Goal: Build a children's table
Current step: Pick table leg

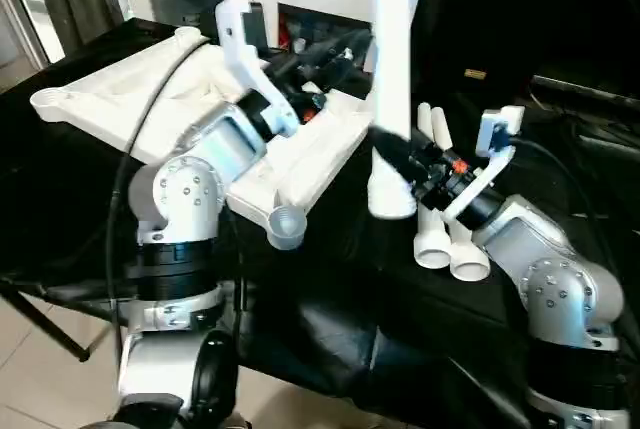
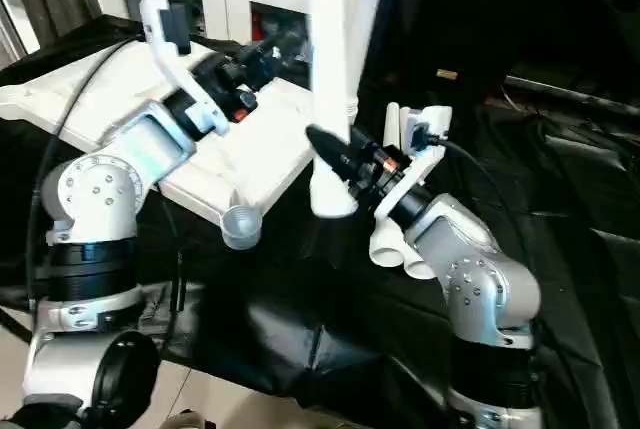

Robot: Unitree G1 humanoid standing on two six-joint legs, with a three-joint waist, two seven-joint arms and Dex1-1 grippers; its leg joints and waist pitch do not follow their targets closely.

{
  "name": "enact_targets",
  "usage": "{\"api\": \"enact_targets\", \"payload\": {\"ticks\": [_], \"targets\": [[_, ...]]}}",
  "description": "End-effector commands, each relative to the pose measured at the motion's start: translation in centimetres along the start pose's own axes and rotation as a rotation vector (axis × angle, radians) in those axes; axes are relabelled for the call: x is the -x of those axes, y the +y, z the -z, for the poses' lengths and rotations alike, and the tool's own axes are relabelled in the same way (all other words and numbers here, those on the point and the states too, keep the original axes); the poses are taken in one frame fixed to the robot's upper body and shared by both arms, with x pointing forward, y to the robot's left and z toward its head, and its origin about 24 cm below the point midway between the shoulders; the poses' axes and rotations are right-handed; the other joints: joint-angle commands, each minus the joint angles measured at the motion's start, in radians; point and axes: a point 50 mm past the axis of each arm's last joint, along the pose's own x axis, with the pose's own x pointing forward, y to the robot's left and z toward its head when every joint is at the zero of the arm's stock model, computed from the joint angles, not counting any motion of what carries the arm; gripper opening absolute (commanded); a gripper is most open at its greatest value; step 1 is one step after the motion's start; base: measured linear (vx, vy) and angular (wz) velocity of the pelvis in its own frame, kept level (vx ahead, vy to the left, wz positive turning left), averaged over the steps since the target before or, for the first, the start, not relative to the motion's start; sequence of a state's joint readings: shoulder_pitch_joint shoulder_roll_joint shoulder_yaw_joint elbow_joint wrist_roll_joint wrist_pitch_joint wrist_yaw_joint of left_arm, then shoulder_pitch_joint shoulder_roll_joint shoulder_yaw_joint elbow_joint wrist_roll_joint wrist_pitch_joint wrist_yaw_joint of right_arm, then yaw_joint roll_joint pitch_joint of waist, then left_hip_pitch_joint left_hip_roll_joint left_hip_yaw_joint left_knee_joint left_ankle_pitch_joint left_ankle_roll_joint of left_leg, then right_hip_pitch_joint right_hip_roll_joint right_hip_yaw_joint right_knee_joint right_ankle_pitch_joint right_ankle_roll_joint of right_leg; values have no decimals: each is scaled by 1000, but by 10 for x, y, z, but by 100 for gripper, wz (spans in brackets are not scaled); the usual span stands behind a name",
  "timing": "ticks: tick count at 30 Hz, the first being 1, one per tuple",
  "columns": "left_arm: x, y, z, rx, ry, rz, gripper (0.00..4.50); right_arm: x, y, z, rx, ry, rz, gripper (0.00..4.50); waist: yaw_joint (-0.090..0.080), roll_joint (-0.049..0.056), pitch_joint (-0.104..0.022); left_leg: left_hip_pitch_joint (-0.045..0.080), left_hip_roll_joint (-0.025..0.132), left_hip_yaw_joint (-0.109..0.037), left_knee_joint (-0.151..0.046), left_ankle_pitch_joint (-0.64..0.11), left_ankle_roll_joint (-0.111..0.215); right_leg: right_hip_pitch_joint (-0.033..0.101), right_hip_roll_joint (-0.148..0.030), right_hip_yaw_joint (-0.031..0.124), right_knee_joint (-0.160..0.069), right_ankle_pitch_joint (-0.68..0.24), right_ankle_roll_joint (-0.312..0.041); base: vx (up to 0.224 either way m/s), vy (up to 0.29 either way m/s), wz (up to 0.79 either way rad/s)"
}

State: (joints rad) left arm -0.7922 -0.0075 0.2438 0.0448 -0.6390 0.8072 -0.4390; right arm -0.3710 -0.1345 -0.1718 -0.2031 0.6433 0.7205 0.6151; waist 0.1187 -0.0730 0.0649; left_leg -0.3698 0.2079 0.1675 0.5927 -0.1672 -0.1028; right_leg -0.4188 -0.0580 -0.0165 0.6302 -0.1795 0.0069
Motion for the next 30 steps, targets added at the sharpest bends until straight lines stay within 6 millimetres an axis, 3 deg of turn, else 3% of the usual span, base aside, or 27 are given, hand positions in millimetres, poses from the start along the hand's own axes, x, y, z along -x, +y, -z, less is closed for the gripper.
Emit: {"api": "enact_targets", "payload": {"ticks": [1, 8, 20, 30], "targets": [[-6, -4, 3, 7, 42, 10, 321, -1, 10, -5, 11, -3, -66, 189, 6, -2, -73, 2, 0, 5, -61, -158, -1, 57, -51, 22, -80, -207, -117, 0, 0, 0], [-7, 4, 5, 79, 44, -41, 321, -1, 15, 1, 13, 36, -114, 189, 8, -2, -74, 1, -1, 5, -60, -154, -7, 60, -50, 21, -80, -204, -118, 0, 0, 0], [-1, -3, 8, 140, 93, 44, 199, 1, 15, 9, -3, 103, -136, 189, 14, -3, -73, 3, 1, 5, -61, -155, -6, 58, -51, 21, -79, -198, -125, 0, 0, 0], [2, -1, 5, 133, 84, 14, 184, 0, 15, 11, 6, 112, -129, 188, 25, -1, -73, 2, 2, 3, -63, -158, -16, 58, -51, 21, -79, -197, -113, 0, 0, 0]]}}
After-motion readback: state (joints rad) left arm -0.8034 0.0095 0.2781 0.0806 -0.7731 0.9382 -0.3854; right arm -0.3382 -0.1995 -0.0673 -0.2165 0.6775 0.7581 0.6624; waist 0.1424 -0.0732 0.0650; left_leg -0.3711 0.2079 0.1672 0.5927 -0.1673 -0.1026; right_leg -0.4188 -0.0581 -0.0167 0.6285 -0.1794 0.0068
